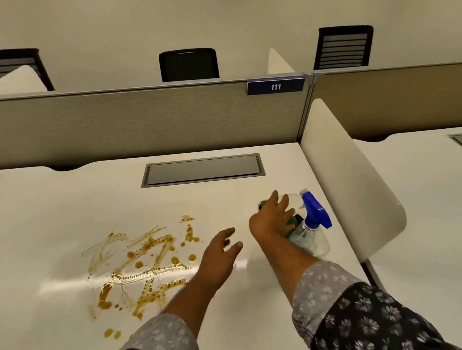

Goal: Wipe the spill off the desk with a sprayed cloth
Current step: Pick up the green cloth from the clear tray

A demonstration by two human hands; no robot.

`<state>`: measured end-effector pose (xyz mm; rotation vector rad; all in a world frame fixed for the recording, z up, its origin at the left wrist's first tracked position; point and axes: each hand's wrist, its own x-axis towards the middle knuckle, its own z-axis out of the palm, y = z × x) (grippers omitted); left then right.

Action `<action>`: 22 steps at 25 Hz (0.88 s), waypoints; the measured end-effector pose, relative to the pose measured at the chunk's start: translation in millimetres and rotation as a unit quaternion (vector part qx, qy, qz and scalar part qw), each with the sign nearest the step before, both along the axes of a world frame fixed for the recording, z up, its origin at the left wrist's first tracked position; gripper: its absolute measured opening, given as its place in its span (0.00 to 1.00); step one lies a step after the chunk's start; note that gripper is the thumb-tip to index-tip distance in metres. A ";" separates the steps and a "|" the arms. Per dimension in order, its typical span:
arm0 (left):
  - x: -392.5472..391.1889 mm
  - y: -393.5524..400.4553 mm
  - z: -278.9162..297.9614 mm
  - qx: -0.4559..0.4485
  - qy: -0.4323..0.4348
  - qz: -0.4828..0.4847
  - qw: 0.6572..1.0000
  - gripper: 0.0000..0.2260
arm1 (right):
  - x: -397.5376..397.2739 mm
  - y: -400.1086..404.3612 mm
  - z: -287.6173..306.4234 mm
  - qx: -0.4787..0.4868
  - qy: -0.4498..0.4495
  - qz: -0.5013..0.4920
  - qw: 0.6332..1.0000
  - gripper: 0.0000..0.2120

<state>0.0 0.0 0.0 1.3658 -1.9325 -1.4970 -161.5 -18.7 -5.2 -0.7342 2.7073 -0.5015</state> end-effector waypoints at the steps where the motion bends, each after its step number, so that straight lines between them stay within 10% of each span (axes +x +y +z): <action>1: -9.8 2.6 -4.7 0.058 0.028 0.014 0.998 0.22 | -5.1 -1.3 -3.1 0.002 -0.040 -0.031 0.999 0.45; 6: -46.8 22.5 -5.3 0.291 0.078 0.005 0.953 0.27 | -12.5 -0.6 -14.8 -0.046 -0.043 -0.060 0.996 0.28; 16: -53.2 13.8 -17.1 0.306 0.077 -0.083 0.945 0.22 | 3.1 -9.7 30.9 -0.266 0.041 -0.089 0.959 0.22; 19: -52.2 -2.6 -7.6 0.182 0.079 -0.032 0.980 0.22 | 14.3 -5.5 54.1 -0.354 0.088 -0.061 0.929 0.17; 22: -43.6 -41.7 14.1 -0.045 0.088 0.042 0.994 0.50 | 23.5 -2.8 78.8 -0.430 0.089 -0.015 0.898 0.14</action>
